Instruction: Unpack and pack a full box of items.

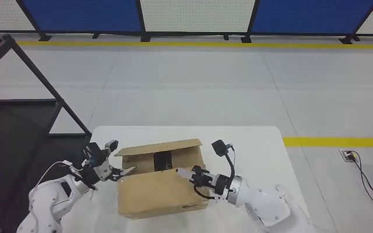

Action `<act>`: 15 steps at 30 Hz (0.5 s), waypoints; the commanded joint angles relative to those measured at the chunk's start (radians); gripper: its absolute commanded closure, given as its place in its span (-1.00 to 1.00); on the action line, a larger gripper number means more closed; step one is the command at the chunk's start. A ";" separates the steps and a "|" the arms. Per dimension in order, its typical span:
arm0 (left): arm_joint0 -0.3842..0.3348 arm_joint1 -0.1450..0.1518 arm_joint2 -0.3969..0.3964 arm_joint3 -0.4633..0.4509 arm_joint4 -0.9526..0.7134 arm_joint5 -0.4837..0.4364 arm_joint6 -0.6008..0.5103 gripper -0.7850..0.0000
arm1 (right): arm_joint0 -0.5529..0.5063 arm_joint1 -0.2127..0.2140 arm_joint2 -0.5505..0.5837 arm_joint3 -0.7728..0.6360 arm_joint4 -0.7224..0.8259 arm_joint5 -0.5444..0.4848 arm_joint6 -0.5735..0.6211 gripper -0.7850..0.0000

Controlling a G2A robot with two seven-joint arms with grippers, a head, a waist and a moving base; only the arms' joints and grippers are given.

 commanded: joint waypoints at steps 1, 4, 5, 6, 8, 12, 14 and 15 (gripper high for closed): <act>0.003 0.003 0.003 -0.002 0.008 0.013 0.002 -1.00 | 0.014 -0.003 -0.009 0.019 0.002 0.008 -0.014 -1.00; 0.006 0.005 0.006 -0.003 -0.015 0.011 0.027 -1.00 | 0.029 -0.008 -0.023 0.038 0.014 0.007 -0.027 -1.00; 0.007 0.007 0.000 -0.005 -0.037 -0.002 0.039 -1.00 | 0.031 -0.009 -0.026 0.040 0.013 0.005 -0.030 -1.00; 0.010 0.009 -0.008 -0.005 -0.062 -0.024 0.046 -1.00 | 0.031 -0.010 -0.029 0.042 0.012 0.004 -0.033 -1.00; 0.016 0.016 -0.030 -0.016 -0.105 -0.062 0.048 -1.00 | 0.030 -0.011 -0.032 0.044 0.010 0.004 -0.038 -1.00; 0.045 0.041 -0.036 -0.059 -0.217 -0.062 0.041 -1.00 | 0.023 -0.010 -0.029 0.040 0.006 0.007 -0.041 -1.00; 0.047 0.053 -0.052 -0.058 -0.285 -0.062 0.034 -1.00 | 0.020 -0.009 -0.027 0.038 0.004 0.006 -0.041 -1.00; 0.039 0.057 -0.065 -0.050 -0.307 -0.058 0.017 -1.00 | 0.019 -0.009 -0.026 0.037 0.004 0.006 -0.042 -1.00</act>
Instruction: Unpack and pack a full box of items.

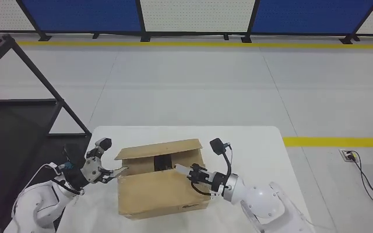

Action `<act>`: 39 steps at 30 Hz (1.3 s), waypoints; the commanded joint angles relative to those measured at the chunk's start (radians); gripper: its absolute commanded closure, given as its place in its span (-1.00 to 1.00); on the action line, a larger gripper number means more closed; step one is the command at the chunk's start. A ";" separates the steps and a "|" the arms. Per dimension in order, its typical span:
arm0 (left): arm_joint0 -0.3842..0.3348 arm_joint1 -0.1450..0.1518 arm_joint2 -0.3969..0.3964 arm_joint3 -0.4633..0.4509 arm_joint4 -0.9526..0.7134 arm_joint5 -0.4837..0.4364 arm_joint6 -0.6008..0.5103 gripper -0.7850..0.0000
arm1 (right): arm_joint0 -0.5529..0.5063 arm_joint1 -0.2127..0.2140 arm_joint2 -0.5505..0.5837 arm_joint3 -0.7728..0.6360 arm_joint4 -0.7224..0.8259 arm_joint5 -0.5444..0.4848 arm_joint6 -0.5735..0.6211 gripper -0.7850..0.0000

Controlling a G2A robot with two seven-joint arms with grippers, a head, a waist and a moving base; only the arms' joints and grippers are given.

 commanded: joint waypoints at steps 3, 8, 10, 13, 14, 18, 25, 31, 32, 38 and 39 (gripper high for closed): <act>-0.037 -0.002 0.002 0.010 -0.042 0.209 -0.089 -1.00 | -0.002 -0.001 -0.001 0.000 0.002 -0.004 0.000 -1.00; -0.053 -0.013 0.108 -0.025 0.131 0.436 -0.158 -1.00 | 0.006 -0.003 -0.010 0.003 0.003 -0.013 0.002 -1.00; -0.054 -0.014 0.148 -0.019 0.193 0.451 -0.152 -1.00 | 0.008 -0.004 -0.012 0.001 0.000 -0.022 0.000 -1.00; -0.056 -0.014 0.174 -0.007 0.236 0.441 -0.126 -1.00 | 0.009 -0.004 -0.010 -0.001 -0.004 -0.028 -0.010 -1.00; -0.057 -0.013 0.175 -0.004 0.245 0.436 -0.123 -1.00 | 0.009 -0.004 -0.008 -0.003 -0.004 -0.032 -0.016 -1.00; -0.051 -0.008 0.179 0.001 0.271 0.415 -0.112 -1.00 | 0.011 -0.006 -0.006 0.000 -0.003 -0.042 -0.027 -1.00; -0.038 -0.002 0.171 -0.003 0.273 0.398 -0.102 -1.00 | 0.023 -0.014 -0.009 0.055 0.027 -0.045 -0.079 -1.00; -0.033 0.002 0.169 -0.007 0.274 0.385 -0.098 -1.00 | 0.019 -0.019 0.000 0.088 0.057 -0.055 -0.123 -1.00; -0.032 0.003 0.169 -0.007 0.273 0.383 -0.097 -1.00 | 0.019 -0.020 0.003 0.093 0.061 -0.057 -0.131 -1.00; -0.030 0.007 0.166 0.004 0.268 0.377 -0.103 -1.00 | 0.023 -0.024 0.003 0.120 0.072 -0.064 -0.146 -1.00; -0.030 0.007 0.165 0.007 0.263 0.377 -0.103 -1.00 | 0.026 -0.025 0.001 0.126 0.073 -0.061 -0.146 -1.00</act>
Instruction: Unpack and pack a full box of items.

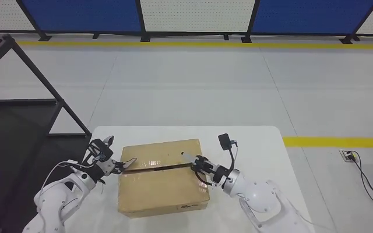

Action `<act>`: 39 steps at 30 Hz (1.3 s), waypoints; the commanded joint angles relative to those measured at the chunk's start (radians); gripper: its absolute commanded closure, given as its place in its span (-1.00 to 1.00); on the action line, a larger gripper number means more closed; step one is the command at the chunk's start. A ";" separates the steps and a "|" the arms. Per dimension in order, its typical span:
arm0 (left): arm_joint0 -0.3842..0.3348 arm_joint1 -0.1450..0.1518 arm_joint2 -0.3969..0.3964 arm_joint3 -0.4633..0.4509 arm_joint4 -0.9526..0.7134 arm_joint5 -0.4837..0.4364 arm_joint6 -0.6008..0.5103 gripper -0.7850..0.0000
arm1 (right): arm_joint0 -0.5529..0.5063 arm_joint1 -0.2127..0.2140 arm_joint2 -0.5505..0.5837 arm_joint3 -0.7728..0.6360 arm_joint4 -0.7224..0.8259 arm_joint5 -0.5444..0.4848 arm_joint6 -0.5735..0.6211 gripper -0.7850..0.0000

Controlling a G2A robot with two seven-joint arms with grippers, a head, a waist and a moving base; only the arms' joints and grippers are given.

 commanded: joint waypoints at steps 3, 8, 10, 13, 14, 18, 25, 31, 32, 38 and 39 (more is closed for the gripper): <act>-0.004 0.002 -0.006 0.012 -0.031 -0.010 -0.008 -1.00 | 0.015 -0.005 -0.007 0.018 0.005 0.006 -0.004 -1.00; -0.005 0.004 -0.012 0.016 -0.061 -0.003 -0.017 -1.00 | 0.027 -0.011 -0.014 0.028 0.016 0.014 -0.029 -1.00; -0.007 0.004 -0.017 0.020 -0.075 0.003 -0.021 -1.00 | 0.030 -0.014 -0.016 0.035 0.016 0.022 -0.043 -1.00; -0.012 0.004 -0.033 0.037 -0.110 0.047 -0.037 -1.00 | 0.034 -0.018 -0.022 0.048 0.009 0.050 -0.069 -1.00; -0.017 0.003 -0.040 0.047 -0.128 0.076 -0.052 -1.00 | 0.035 -0.019 -0.022 0.055 0.016 0.052 -0.070 -1.00; -0.046 -0.003 -0.053 0.092 -0.200 0.200 -0.167 -1.00 | 0.036 -0.022 -0.023 0.078 0.016 0.049 -0.074 -1.00; -0.066 -0.002 -0.008 0.116 -0.098 0.260 -0.268 -1.00 | 0.023 -0.023 -0.016 0.075 0.011 0.029 -0.064 -1.00; -0.082 -0.002 0.025 0.131 -0.056 0.252 -0.284 -1.00 | 0.011 -0.022 -0.007 0.054 0.002 0.022 -0.057 -1.00; -0.086 -0.003 0.032 0.134 -0.052 0.252 -0.286 -1.00 | 0.010 -0.022 -0.006 0.051 0.001 0.021 -0.055 -1.00; -0.115 -0.009 0.071 0.149 -0.046 0.258 -0.281 -1.00 | 0.009 -0.024 -0.004 0.046 -0.006 0.020 -0.046 -1.00; -0.120 -0.010 0.076 0.153 -0.045 0.259 -0.282 -1.00 | 0.009 -0.024 -0.003 0.046 -0.005 0.020 -0.045 -1.00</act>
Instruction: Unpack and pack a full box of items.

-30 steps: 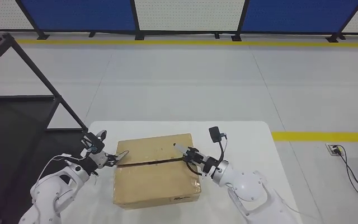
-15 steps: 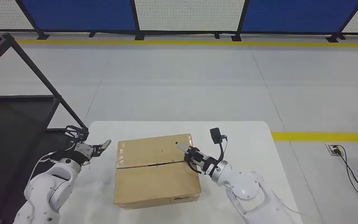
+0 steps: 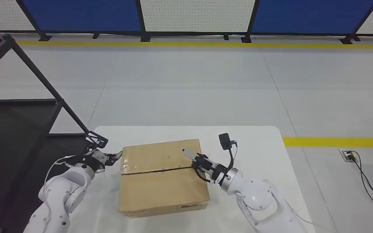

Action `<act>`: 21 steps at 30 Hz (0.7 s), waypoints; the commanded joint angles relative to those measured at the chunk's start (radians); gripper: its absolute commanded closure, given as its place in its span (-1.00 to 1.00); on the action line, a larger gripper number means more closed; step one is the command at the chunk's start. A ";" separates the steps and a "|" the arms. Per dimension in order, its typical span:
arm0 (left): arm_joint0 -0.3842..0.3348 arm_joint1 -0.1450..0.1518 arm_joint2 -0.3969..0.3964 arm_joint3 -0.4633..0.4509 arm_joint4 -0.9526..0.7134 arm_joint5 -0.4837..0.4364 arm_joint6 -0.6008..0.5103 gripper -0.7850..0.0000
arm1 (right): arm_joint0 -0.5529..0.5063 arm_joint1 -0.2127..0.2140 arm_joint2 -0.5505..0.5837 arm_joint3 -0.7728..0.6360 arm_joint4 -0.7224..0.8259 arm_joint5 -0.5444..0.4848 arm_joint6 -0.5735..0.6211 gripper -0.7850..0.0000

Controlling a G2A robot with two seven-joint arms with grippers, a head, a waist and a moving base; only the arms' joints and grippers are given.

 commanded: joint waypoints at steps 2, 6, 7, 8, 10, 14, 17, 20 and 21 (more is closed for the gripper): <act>-0.016 -0.002 0.015 0.007 0.006 -0.005 0.001 -1.00 | -0.001 -0.001 0.002 0.001 -0.001 -0.001 0.002 -1.00; -0.033 -0.004 0.032 0.014 0.010 -0.015 0.005 -1.00 | -0.005 -0.001 0.008 0.003 -0.001 -0.003 0.005 -1.00; -0.035 -0.004 0.037 0.013 0.013 -0.017 0.007 -1.00 | -0.006 -0.001 0.010 0.003 -0.002 -0.004 0.006 -1.00; -0.037 -0.004 0.041 0.013 0.014 -0.023 0.009 -1.00 | -0.008 -0.001 0.012 0.002 -0.002 -0.004 0.006 -1.00; -0.038 -0.004 0.050 0.007 0.024 -0.033 0.014 -1.00 | -0.013 0.000 0.016 -0.001 -0.003 -0.005 0.008 -1.00; -0.028 -0.003 0.060 -0.013 0.040 -0.047 0.024 -1.00 | -0.025 0.001 0.026 -0.009 -0.003 -0.012 0.011 -1.00; -0.017 -0.002 0.057 -0.028 0.041 -0.055 0.027 -1.00 | -0.035 0.002 0.029 -0.019 -0.004 -0.015 0.016 -1.00; -0.006 0.000 0.052 -0.044 0.037 -0.068 0.028 -1.00 | -0.042 0.003 0.034 -0.028 -0.009 -0.016 0.021 -1.00; -0.002 0.001 0.051 -0.050 0.036 -0.071 0.029 -1.00 | -0.043 0.004 0.036 -0.030 -0.008 -0.016 0.025 -1.00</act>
